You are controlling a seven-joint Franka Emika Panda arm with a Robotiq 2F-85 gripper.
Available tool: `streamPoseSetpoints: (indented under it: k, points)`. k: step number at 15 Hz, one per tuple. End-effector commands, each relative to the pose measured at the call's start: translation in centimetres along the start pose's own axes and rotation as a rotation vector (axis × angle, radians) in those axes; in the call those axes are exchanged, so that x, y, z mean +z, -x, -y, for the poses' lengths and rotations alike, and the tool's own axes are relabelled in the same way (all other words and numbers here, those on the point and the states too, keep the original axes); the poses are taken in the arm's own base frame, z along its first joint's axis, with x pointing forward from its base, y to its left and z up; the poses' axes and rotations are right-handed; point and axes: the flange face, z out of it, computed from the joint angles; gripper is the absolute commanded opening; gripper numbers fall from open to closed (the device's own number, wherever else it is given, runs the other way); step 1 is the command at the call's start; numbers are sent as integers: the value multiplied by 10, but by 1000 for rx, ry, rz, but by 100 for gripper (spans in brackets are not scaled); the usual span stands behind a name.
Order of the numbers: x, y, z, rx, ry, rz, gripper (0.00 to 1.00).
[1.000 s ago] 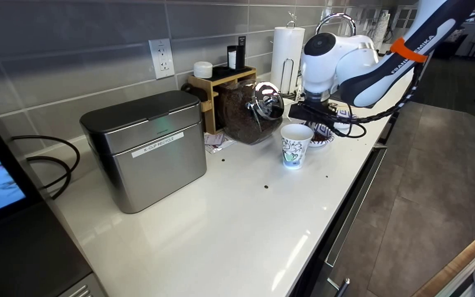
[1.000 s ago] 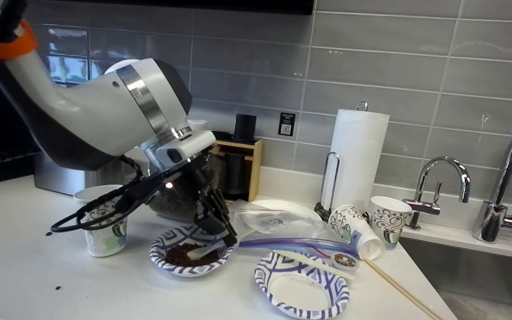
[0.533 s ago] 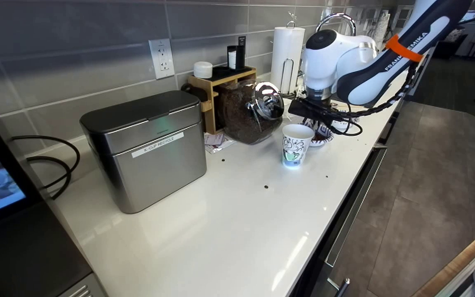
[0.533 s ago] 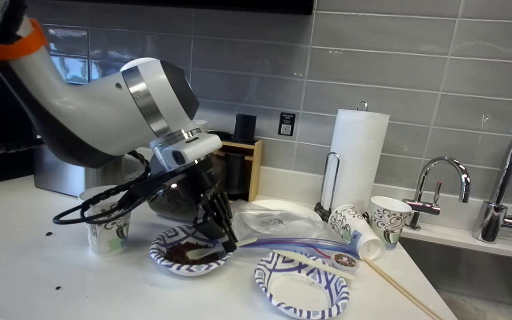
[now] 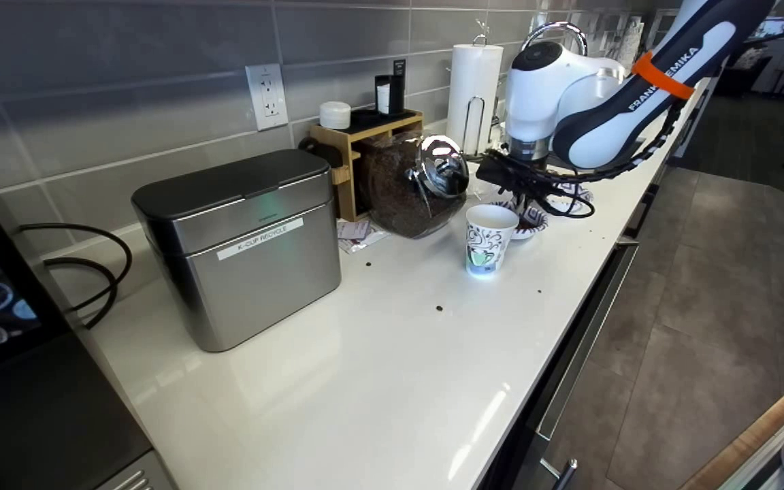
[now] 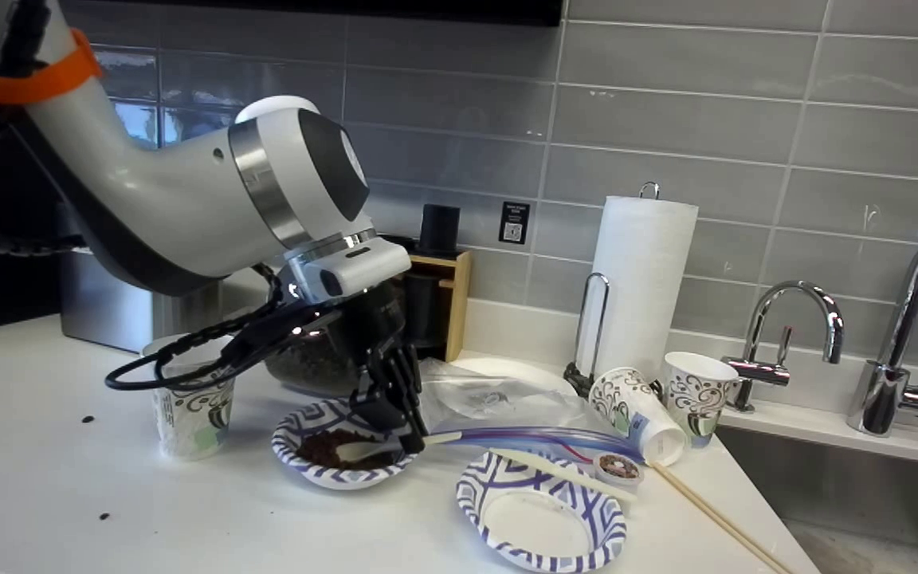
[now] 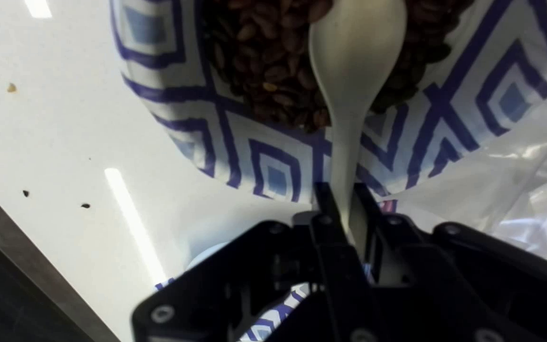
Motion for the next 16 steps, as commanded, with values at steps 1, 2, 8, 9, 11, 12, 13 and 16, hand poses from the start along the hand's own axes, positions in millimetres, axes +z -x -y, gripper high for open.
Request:
streamPoseSetpoints:
  k: [1, 2, 8, 9, 11, 12, 13, 16]
  points:
    - [9, 9, -1, 4, -14, 57, 3]
    - [8, 9, -1, 5, -16, 58, 3]
    - [6, 7, -1, 7, -18, 92, 3]
    - [5, 7, -1, 6, -27, 105, 3]
    - [5, 8, 0, 5, -31, 127, 3]
    - [5, 7, 0, 8, -28, 130, 3]
    - [4, 6, 0, 10, -27, 133, 3]
    - [2, 3, 0, 14, -21, 120, 3]
